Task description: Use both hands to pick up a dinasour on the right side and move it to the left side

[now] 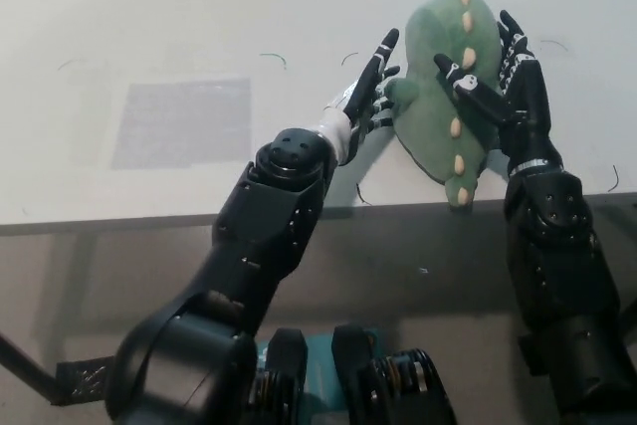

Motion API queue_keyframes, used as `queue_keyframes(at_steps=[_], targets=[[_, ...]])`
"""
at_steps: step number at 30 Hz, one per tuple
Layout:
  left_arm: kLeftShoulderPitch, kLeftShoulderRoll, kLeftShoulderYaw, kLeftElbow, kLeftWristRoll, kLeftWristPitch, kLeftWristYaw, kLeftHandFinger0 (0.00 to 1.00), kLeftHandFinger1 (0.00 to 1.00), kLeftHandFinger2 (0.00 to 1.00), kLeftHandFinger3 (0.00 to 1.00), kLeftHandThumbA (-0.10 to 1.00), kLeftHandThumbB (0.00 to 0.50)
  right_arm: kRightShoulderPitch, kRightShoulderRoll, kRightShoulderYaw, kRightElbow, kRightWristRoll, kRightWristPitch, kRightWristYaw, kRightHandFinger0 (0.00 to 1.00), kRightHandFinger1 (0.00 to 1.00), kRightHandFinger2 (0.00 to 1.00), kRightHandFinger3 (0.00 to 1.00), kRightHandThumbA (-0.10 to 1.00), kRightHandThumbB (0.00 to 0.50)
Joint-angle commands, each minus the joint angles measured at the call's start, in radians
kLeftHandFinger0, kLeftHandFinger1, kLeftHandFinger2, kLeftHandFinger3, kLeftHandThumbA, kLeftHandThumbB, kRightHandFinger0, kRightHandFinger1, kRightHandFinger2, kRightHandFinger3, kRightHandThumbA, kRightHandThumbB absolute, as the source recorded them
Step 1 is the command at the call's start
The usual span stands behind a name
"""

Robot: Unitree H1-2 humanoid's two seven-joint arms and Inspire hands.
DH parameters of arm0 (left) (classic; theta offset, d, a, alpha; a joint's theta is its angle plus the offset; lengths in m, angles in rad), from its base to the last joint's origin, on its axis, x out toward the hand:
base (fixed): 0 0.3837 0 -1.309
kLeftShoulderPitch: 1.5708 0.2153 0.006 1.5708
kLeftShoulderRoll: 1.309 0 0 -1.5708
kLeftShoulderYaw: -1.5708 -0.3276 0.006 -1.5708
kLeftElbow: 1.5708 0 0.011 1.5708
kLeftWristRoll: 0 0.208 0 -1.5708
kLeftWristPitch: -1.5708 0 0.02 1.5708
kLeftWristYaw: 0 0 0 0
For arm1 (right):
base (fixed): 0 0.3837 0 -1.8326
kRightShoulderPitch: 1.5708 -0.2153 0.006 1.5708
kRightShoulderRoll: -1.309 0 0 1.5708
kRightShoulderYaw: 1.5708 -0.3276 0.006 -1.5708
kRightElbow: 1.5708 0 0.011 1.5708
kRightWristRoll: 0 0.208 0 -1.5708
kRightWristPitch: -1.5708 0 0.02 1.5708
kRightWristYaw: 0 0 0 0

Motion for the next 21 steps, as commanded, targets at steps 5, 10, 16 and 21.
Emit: queue_keyframes(at_steps=[5,10,16,21], targets=[[-0.136,-0.068,-0.002,0.053,0.006,-0.097,0.013,1.00,1.00,1.00,1.00,1.00,0.500,-0.049,0.029,0.002,0.008,0.005,-0.018,-0.036,1.00,1.00,1.00,1.00,1.00,0.180],[-0.161,-0.082,0.015,0.070,-0.008,-0.071,0.020,1.00,1.00,1.00,1.00,1.00,0.480,-0.067,0.031,0.015,0.033,-0.018,-0.035,-0.064,1.00,1.00,1.00,1.00,1.00,0.178],[-0.160,-0.075,0.010,0.094,-0.001,-0.113,0.006,1.00,1.00,1.00,1.00,1.00,0.435,-0.080,0.033,0.028,0.057,-0.022,-0.058,-0.075,1.00,1.00,1.00,1.00,1.00,0.142],[-0.167,-0.065,-0.009,0.114,0.020,-0.127,0.013,1.00,1.00,1.00,1.00,1.00,0.315,-0.094,0.032,0.028,0.092,-0.012,-0.107,-0.075,1.00,1.00,1.00,1.00,1.00,0.118]])
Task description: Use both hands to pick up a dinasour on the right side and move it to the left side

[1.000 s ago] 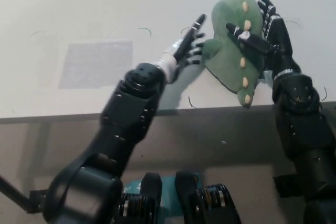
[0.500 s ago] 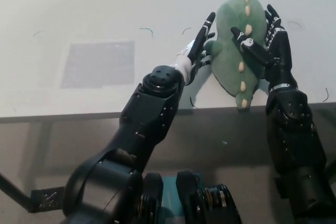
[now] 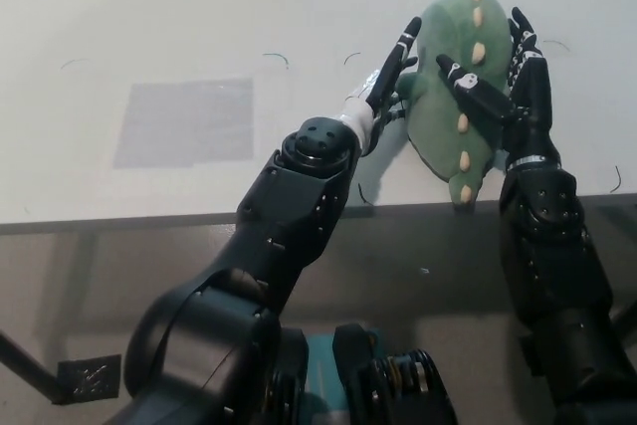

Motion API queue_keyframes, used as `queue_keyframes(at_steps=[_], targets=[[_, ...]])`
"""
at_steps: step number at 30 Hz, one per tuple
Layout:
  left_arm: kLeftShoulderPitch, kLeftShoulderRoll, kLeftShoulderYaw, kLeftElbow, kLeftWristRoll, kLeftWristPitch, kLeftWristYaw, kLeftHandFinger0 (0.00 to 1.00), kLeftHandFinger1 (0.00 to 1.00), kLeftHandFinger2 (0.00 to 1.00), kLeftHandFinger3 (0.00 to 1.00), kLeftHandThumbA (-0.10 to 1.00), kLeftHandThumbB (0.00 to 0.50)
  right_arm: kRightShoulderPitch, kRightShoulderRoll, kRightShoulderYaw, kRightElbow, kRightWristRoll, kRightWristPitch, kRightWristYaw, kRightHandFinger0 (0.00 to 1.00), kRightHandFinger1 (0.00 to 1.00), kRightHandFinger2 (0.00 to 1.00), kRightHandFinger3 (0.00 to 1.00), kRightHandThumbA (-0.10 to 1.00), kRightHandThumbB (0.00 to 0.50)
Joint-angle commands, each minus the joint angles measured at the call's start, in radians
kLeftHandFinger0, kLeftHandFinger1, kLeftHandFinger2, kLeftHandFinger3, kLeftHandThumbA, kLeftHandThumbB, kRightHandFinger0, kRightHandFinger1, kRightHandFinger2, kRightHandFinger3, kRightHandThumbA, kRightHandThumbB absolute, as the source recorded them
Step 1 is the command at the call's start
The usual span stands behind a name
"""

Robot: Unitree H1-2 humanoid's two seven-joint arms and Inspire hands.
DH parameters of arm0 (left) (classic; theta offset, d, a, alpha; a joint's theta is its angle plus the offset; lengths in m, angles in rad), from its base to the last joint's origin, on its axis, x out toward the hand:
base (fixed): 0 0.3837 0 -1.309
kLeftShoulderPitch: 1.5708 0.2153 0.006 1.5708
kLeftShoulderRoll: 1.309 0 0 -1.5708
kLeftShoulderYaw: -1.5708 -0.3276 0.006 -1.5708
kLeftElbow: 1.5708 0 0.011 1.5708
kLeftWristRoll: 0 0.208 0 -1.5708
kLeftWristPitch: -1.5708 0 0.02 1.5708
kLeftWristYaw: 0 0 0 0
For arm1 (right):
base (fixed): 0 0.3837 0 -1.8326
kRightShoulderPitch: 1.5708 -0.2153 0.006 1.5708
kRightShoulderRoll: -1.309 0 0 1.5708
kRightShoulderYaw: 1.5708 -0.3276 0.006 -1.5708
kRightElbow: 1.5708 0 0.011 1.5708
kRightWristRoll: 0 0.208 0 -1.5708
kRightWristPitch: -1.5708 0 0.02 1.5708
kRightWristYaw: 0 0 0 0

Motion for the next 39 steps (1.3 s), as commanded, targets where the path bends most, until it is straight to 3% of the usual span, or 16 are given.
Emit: queue_keyframes(at_steps=[1,3,4,6,7,9,13,15,18,23,26,28,31,36,39], targets=[[-0.088,-0.030,-0.013,-0.009,0.008,-0.077,-0.027,1.00,1.00,1.00,1.00,1.00,0.336,-0.066,0.036,0.020,0.023,0.009,-0.058,0.015,1.00,1.00,1.00,1.00,1.00,0.107],[-0.086,-0.031,-0.014,-0.004,0.009,-0.079,-0.026,1.00,1.00,1.00,1.00,1.00,0.334,-0.064,0.034,0.021,0.027,0.014,-0.058,0.025,1.00,1.00,1.00,1.00,1.00,0.106],[-0.071,-0.021,-0.017,-0.020,0.012,-0.067,-0.026,1.00,1.00,1.00,1.00,1.00,0.314,-0.061,0.048,0.027,0.036,0.010,-0.078,0.023,1.00,1.00,1.00,1.00,1.00,0.075],[-0.071,-0.033,-0.007,-0.007,0.002,-0.066,-0.017,1.00,1.00,1.00,1.00,1.00,0.319,-0.052,0.037,0.030,0.038,0.007,-0.078,0.031,1.00,1.00,1.00,1.00,1.00,0.076],[-0.053,-0.022,-0.013,-0.019,0.010,-0.058,-0.018,1.00,1.00,1.00,1.00,1.00,0.300,-0.052,0.049,0.037,0.057,0.005,-0.089,0.035,1.00,1.00,1.00,1.00,1.00,0.049],[-0.030,-0.014,-0.026,-0.016,0.020,-0.104,-0.036,1.00,1.00,1.00,1.00,1.00,0.286,-0.050,0.059,0.045,0.074,-0.004,-0.093,0.026,1.00,1.00,1.00,1.00,1.00,0.052],[-0.003,-0.002,-0.020,-0.026,0.012,-0.103,-0.040,1.00,1.00,1.00,1.00,1.00,0.322,-0.066,0.081,0.042,0.133,0.008,-0.125,0.028,1.00,1.00,1.00,1.00,1.00,0.096],[0.010,0.002,-0.020,-0.034,0.011,-0.111,-0.038,1.00,1.00,1.00,1.00,1.00,0.316,-0.070,0.089,0.045,0.149,0.002,-0.133,0.023,1.00,1.00,1.00,1.00,1.00,0.100],[0.055,0.002,-0.017,-0.062,0.015,-0.125,-0.003,1.00,1.00,1.00,1.00,1.00,0.434,-0.070,0.107,0.072,0.190,-0.038,-0.156,-0.011,1.00,1.00,1.00,1.00,1.00,0.093],[0.083,0.011,-0.002,-0.076,0.003,-0.135,-0.003,1.00,1.00,1.00,1.00,1.00,0.418,-0.079,0.118,0.097,0.229,-0.044,-0.177,-0.007,1.00,1.00,1.00,1.00,1.00,0.056],[0.113,0.030,0.012,-0.102,-0.010,-0.124,-0.013,1.00,1.00,1.00,1.00,1.00,0.464,-0.097,0.143,0.107,0.283,-0.043,-0.190,-0.011,1.00,1.00,1.00,1.00,1.00,0.059],[0.136,0.045,0.016,-0.127,-0.015,-0.126,-0.022,1.00,1.00,1.00,1.00,1.00,0.462,-0.112,0.157,0.114,0.322,-0.046,-0.215,-0.014,1.00,1.00,1.00,1.00,1.00,0.036],[0.142,0.044,0.023,-0.141,-0.025,-0.128,-0.029,1.00,1.00,1.00,1.00,1.00,0.454,-0.120,0.152,0.122,0.335,-0.051,-0.219,-0.022,1.00,1.00,1.00,1.00,1.00,0.037],[0.196,0.067,0.036,-0.249,-0.037,-0.049,-0.035,1.00,1.00,1.00,1.00,1.00,0.416,-0.122,0.181,0.128,0.344,-0.043,-0.174,-0.026,1.00,1.00,1.00,1.00,1.00,0.112],[0.213,0.073,0.037,-0.280,-0.040,-0.030,-0.040,1.00,1.00,1.00,1.00,1.00,0.420,-0.123,0.180,0.151,0.354,-0.062,-0.188,-0.028,1.00,1.00,1.00,1.00,1.00,0.117]])
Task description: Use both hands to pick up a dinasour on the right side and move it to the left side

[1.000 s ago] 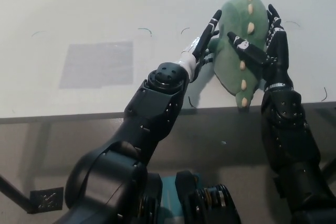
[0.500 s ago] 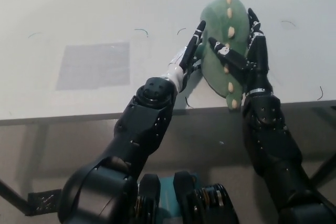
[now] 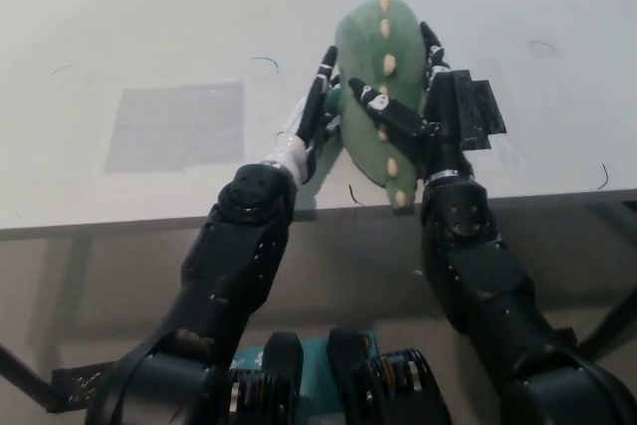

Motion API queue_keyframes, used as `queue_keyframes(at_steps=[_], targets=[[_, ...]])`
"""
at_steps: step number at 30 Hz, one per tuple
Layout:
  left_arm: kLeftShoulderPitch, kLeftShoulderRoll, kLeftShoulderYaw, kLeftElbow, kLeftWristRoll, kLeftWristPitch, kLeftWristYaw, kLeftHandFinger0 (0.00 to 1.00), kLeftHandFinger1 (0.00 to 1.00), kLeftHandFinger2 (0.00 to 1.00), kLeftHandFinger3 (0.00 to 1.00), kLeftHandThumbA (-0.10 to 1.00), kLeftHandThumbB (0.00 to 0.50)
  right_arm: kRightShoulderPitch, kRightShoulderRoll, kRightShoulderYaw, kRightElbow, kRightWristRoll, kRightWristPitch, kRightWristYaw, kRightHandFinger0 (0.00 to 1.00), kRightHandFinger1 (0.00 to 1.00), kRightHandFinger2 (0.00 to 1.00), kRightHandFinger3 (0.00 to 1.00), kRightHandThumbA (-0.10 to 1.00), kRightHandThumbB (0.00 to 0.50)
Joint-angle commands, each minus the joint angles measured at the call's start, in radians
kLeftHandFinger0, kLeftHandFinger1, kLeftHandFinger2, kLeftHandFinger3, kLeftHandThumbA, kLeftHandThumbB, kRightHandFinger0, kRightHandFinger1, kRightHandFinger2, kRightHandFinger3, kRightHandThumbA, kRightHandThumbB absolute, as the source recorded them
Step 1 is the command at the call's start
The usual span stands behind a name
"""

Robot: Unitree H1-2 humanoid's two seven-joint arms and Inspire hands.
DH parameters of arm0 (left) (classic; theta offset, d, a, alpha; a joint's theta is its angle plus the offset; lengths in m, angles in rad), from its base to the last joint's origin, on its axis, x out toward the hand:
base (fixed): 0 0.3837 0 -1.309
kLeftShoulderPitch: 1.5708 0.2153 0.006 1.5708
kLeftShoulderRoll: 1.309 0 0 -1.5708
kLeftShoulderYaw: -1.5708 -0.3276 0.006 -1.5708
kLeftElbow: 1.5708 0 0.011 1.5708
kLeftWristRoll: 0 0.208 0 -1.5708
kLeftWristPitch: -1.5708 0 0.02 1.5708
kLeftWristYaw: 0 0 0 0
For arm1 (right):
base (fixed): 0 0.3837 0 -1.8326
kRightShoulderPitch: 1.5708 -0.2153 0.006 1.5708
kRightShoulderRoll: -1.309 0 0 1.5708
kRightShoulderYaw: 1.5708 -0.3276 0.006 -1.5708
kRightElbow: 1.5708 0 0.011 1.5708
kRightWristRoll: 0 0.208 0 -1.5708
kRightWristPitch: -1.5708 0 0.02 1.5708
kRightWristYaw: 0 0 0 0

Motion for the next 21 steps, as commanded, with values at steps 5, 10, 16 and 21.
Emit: queue_keyframes(at_steps=[5,10,16,21], targets=[[0.046,0.015,0.011,-0.143,-0.035,0.050,-0.049,1.00,1.00,1.00,1.00,1.00,0.422,-0.039,0.091,0.069,0.073,-0.054,0.038,0.015,1.00,1.00,1.00,1.00,1.00,0.137],[0.148,0.066,0.019,-0.279,-0.055,0.062,-0.084,1.00,1.00,1.00,1.00,1.00,0.395,-0.057,0.142,0.104,0.095,-0.071,0.072,0.021,1.00,1.00,1.00,1.00,1.00,0.116],[0.271,0.123,0.020,-0.446,-0.080,0.086,-0.118,1.00,1.00,1.00,1.00,1.00,0.413,-0.057,0.198,0.150,0.116,-0.092,0.064,0.009,1.00,1.00,1.00,1.00,1.00,0.140],[0.347,0.151,0.015,-0.564,-0.090,0.119,-0.116,1.00,1.00,1.00,1.00,1.00,0.333,-0.043,0.229,0.175,0.112,-0.096,0.069,0.015,1.00,1.00,1.00,1.00,1.00,0.123]])
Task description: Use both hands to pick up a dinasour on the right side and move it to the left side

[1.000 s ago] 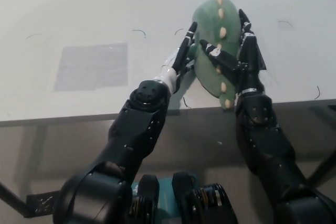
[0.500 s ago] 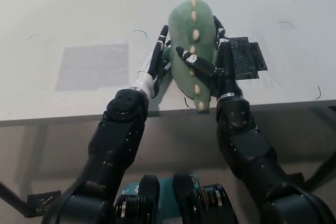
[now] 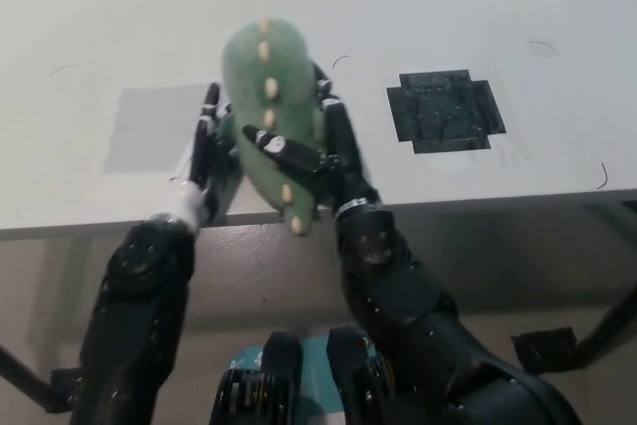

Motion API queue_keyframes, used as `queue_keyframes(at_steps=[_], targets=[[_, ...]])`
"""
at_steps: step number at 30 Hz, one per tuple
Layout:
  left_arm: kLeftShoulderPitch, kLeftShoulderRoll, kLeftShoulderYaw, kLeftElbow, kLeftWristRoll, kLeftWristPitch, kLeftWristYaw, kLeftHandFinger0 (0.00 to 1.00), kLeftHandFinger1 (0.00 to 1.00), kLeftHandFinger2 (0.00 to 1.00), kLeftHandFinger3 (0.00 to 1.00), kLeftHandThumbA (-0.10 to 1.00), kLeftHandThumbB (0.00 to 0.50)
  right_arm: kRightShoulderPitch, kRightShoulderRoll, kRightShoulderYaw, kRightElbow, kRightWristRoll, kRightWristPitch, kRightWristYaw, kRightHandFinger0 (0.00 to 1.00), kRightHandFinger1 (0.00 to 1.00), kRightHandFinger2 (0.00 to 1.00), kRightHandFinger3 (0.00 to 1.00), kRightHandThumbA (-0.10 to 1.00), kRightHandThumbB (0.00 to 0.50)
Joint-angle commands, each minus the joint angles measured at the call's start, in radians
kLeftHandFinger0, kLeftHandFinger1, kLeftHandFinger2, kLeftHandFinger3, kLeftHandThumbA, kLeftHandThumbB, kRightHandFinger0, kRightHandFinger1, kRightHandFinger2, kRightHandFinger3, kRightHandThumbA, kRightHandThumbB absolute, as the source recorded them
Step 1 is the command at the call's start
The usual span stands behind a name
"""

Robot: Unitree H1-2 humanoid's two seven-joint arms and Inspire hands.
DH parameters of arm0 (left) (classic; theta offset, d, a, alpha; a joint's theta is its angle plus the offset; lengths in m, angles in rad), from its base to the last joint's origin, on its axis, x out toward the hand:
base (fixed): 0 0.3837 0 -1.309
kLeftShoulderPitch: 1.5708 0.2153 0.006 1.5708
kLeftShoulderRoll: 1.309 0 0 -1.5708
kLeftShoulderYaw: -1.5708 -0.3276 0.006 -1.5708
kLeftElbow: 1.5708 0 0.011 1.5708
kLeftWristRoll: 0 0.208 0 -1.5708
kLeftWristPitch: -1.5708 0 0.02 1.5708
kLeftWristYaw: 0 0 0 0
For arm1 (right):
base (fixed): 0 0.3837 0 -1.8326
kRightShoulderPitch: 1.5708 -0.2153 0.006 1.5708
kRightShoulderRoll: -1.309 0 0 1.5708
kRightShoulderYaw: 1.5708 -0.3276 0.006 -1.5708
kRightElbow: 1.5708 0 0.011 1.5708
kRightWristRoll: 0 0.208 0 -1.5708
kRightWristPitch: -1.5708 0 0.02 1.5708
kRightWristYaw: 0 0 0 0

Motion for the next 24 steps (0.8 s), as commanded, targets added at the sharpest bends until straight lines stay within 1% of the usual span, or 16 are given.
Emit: queue_keyframes(at_steps=[1,2,3,6,7,8,9,10,12,13,15,18,19,21,23,24], targets=[[0.025,0.006,-0.012,-0.096,-0.025,0.044,-0.050,1.00,1.00,1.00,1.00,1.00,0.322,-0.017,0.082,0.044,0.027,-0.044,0.051,0.042,1.00,1.00,1.00,1.00,1.00,0.113],[0.047,0.017,-0.010,-0.115,-0.027,0.025,-0.053,1.00,1.00,1.00,1.00,1.00,0.298,-0.018,0.093,0.047,0.031,-0.043,0.049,0.050,1.00,1.00,1.00,1.00,1.00,0.128],[0.055,0.018,-0.010,-0.119,-0.028,0.011,-0.053,1.00,1.00,1.00,1.00,1.00,0.289,-0.016,0.096,0.049,0.028,-0.043,0.049,0.053,1.00,1.00,1.00,1.00,1.00,0.127],[0.057,0.011,-0.015,-0.131,-0.029,0.016,-0.047,1.00,1.00,1.00,1.00,1.00,0.290,-0.009,0.090,0.058,0.013,-0.049,0.053,0.047,1.00,1.00,1.00,1.00,1.00,0.130],[0.073,0.020,-0.008,-0.161,-0.037,0.031,-0.046,1.00,1.00,1.00,1.00,1.00,0.307,-0.011,0.096,0.058,0.016,-0.046,0.055,0.047,1.00,1.00,1.00,1.00,1.00,0.151],[0.074,0.023,-0.008,-0.167,-0.039,0.035,-0.048,1.00,1.00,1.00,1.00,1.00,0.319,-0.017,0.105,0.059,0.024,-0.045,0.053,0.047,1.00,1.00,1.00,1.00,1.00,0.147],[0.073,0.023,-0.010,-0.169,-0.041,0.038,-0.050,1.00,1.00,1.00,1.00,1.00,0.323,-0.016,0.104,0.062,0.019,-0.048,0.047,0.044,1.00,1.00,1.00,1.00,1.00,0.146],[0.080,0.029,-0.001,-0.177,-0.050,0.032,-0.052,1.00,1.00,1.00,1.00,1.00,0.319,-0.024,0.110,0.063,0.029,-0.046,0.046,0.045,1.00,1.00,1.00,1.00,1.00,0.161],[0.081,0.031,0.001,-0.185,-0.051,0.042,-0.048,1.00,1.00,1.00,1.00,1.00,0.332,-0.029,0.111,0.066,0.030,-0.047,0.048,0.042,1.00,1.00,1.00,1.00,1.00,0.152],[0.081,0.030,0.001,-0.188,-0.052,0.040,-0.047,1.00,1.00,1.00,1.00,1.00,0.328,-0.031,0.110,0.068,0.030,-0.049,0.045,0.041,1.00,1.00,1.00,1.00,1.00,0.147],[0.079,0.034,0.007,-0.187,-0.056,0.034,-0.048,1.00,1.00,1.00,1.00,1.00,0.340,-0.040,0.114,0.066,0.034,-0.043,0.041,0.049,1.00,1.00,1.00,1.00,1.00,0.173],[0.078,0.039,0.014,-0.181,-0.067,0.024,-0.057,1.00,1.00,1.00,1.00,1.00,0.336,-0.047,0.121,0.066,0.037,-0.042,0.042,0.046,1.00,1.00,1.00,1.00,1.00,0.170],[0.078,0.039,0.014,-0.182,-0.067,0.029,-0.055,1.00,1.00,1.00,1.00,1.00,0.343,-0.047,0.120,0.069,0.038,-0.046,0.038,0.045,1.00,1.00,1.00,1.00,1.00,0.156],[0.075,0.038,0.013,-0.184,-0.068,0.034,-0.053,1.00,1.00,1.00,1.00,1.00,0.343,-0.050,0.117,0.072,0.036,-0.049,0.039,0.043,1.00,1.00,1.00,1.00,1.00,0.147],[0.074,0.034,0.014,-0.187,-0.068,0.038,-0.049,1.00,1.00,1.00,1.00,1.00,0.344,-0.052,0.115,0.071,0.040,-0.047,0.034,0.044,1.00,1.00,1.00,1.00,1.00,0.151],[0.067,0.031,0.016,-0.172,-0.070,0.020,-0.052,1.00,1.00,1.00,1.00,1.00,0.335,-0.056,0.113,0.072,0.043,-0.050,0.033,0.040,1.00,1.00,1.00,1.00,1.00,0.148]])
